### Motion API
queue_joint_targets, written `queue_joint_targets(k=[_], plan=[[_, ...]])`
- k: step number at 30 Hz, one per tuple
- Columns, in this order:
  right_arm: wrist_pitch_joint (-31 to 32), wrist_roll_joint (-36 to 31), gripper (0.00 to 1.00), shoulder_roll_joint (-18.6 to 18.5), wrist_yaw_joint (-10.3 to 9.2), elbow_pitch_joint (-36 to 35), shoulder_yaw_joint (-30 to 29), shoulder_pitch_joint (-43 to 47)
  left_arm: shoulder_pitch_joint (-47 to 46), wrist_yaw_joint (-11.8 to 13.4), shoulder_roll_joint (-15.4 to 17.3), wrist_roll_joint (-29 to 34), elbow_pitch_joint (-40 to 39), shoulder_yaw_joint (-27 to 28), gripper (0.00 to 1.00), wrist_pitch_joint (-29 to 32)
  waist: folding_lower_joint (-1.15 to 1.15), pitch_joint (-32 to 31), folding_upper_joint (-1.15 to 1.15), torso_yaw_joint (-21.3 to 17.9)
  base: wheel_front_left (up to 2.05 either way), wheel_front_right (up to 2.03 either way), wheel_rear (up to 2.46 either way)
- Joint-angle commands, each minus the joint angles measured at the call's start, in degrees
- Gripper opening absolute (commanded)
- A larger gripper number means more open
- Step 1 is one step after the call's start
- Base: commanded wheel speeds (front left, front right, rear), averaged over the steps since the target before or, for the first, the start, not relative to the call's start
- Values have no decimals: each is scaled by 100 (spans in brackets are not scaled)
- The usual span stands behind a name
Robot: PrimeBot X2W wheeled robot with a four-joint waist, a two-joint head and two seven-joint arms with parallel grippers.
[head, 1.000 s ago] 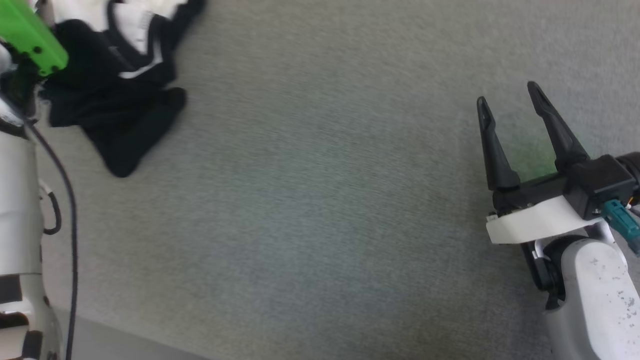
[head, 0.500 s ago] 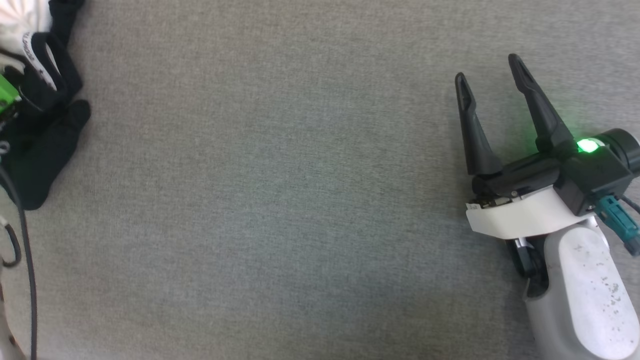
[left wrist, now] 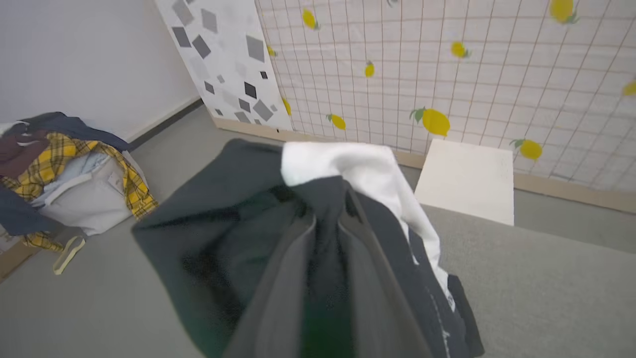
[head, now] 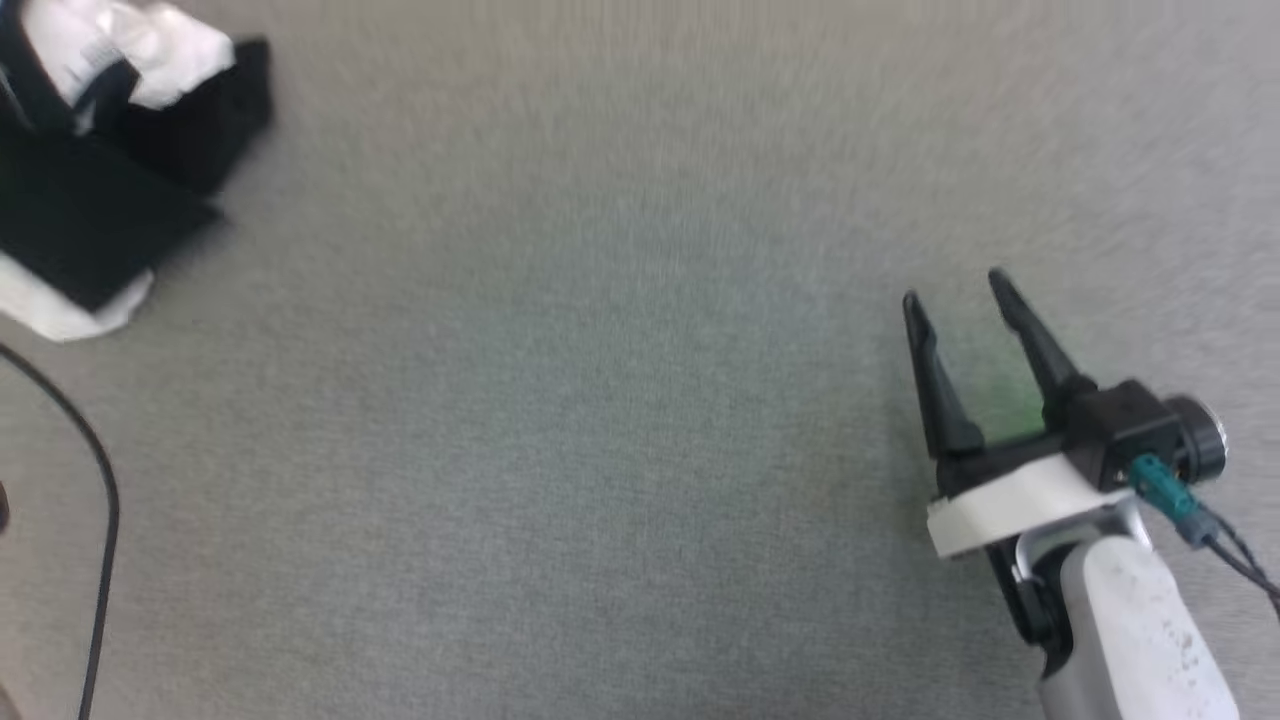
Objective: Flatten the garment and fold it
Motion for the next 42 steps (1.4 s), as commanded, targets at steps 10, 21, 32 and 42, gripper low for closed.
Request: queue_joint_targets(k=[10, 21, 32, 42], plan=[[37, 256, 100, 39, -10, 115, -230, 643, -1455, -992, -673, 408, 319, -1215, 0, -1624, 0, -2170, 47, -736, 0, 0, 0], [208, 293, 100, 39, -10, -40, -204, 847, -2097, -1408, -1791, 44, 277, -1889, 0, -1778, 0, -2412, 47, -1427, 0, 0, 0], [290, 328, 100, 40, -10, -112, -89, 903, -2111, -1553, -2463, -717, 276, -2054, 0, -1517, 0, -2351, 47, -2011, 0, 0, 0], [309, 352, 100, 40, -10, -150, -53, 879, -377, -1694, -2628, -1162, 1201, -3318, 0, -147, 0, -2130, 47, -2233, 0, 0, 0]])
